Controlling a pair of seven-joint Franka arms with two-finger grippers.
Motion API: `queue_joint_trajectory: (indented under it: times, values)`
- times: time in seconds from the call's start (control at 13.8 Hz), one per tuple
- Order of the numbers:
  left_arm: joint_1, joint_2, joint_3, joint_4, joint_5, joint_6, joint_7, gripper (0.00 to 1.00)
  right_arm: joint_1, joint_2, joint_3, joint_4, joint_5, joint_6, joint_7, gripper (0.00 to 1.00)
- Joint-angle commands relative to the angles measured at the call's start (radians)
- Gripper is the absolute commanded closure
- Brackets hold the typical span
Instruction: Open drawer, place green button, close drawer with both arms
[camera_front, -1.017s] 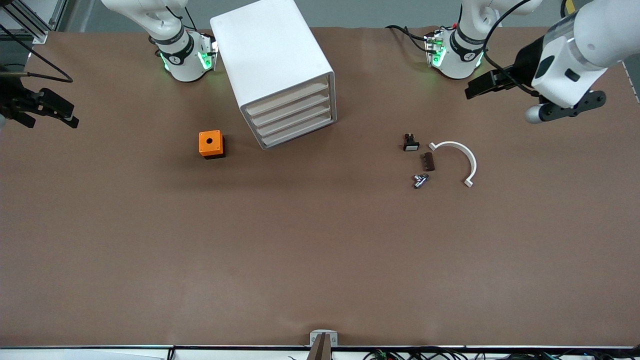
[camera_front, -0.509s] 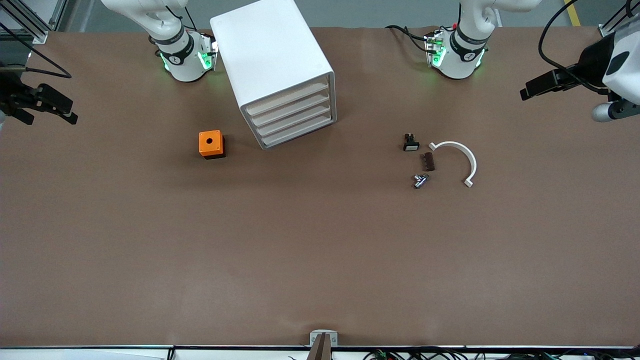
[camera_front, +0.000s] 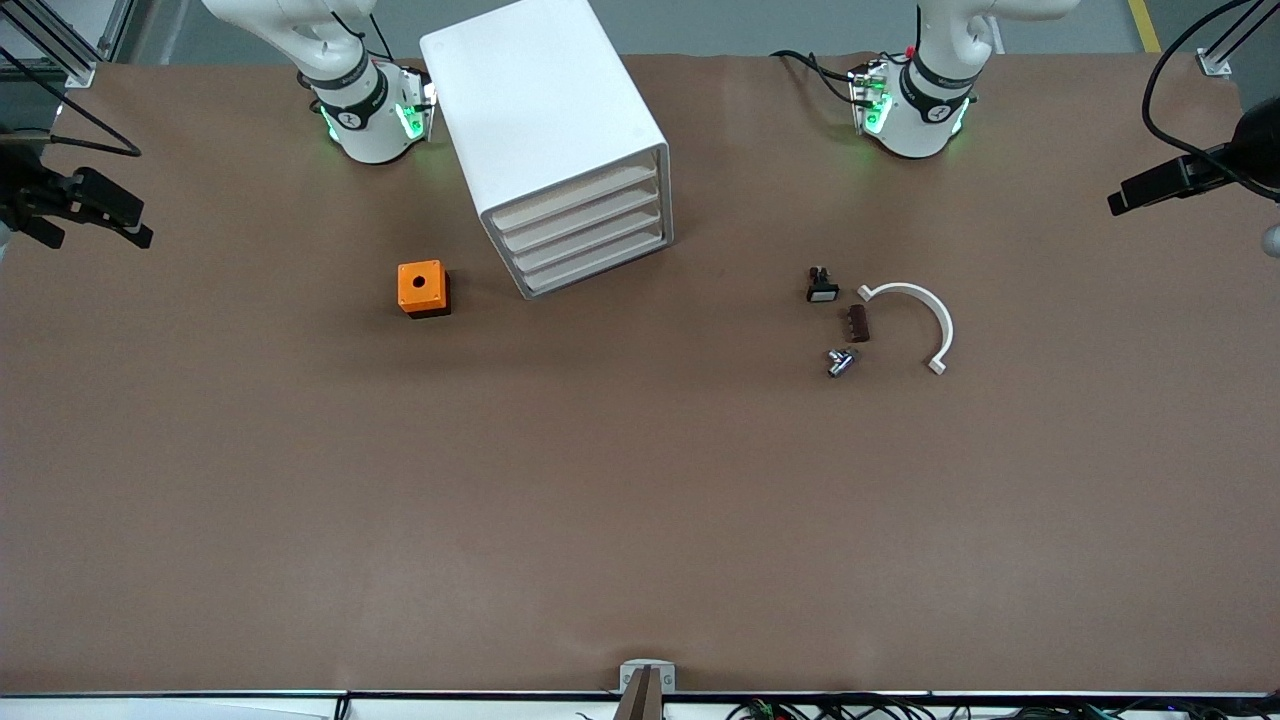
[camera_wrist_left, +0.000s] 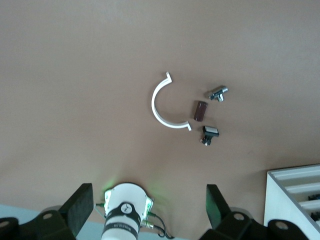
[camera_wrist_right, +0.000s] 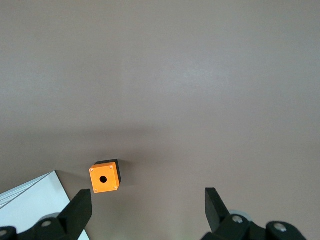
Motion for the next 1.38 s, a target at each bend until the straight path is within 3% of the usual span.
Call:
queue_joint_trajectory:
  times: [0.0, 0.94, 1.31]
  values:
    - [0.019, -0.005, -0.010, -0.034, 0.021, 0.037, 0.103, 0.01, -0.003, -0.011, -0.001, -0.001, -0.014, -0.007, -0.014, 0.00]
    - [0.115, -0.005, -0.021, -0.040, 0.010, 0.106, 0.166, 0.01, -0.026, -0.005, -0.004, -0.002, -0.014, 0.011, -0.014, 0.00]
    - [0.232, 0.019, -0.179, -0.037, 0.006, 0.181, 0.163, 0.01, -0.029, -0.005, -0.004, -0.001, -0.014, 0.009, -0.014, 0.00]
